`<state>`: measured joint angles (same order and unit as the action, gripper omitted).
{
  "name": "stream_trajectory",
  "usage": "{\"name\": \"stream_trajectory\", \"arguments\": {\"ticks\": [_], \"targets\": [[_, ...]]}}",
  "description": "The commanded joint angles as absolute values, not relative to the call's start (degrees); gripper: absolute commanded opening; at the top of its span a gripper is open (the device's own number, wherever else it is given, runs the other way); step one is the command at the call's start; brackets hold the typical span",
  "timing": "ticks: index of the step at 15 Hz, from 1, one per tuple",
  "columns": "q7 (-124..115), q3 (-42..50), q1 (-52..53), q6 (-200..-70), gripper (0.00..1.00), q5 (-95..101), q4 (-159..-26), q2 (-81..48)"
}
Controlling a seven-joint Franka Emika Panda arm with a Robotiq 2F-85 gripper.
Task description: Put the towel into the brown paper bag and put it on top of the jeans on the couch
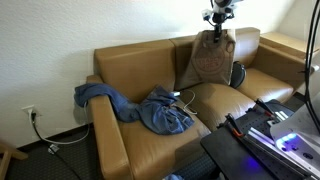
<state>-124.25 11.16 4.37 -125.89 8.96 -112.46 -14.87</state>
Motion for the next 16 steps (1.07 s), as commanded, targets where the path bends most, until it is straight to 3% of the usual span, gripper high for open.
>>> {"name": "stream_trajectory", "arguments": {"ticks": [1, 8, 16], "targets": [[-116.84, 7.2, 4.07, -120.05, 0.0, 10.09, -112.38, -6.89], [-105.69, -1.65, 6.93, -114.57, 0.0, 10.69, -106.09, -6.4], [-102.0, -4.29, 9.0, -115.44, 0.0, 10.47, -106.62, -9.89]]}}
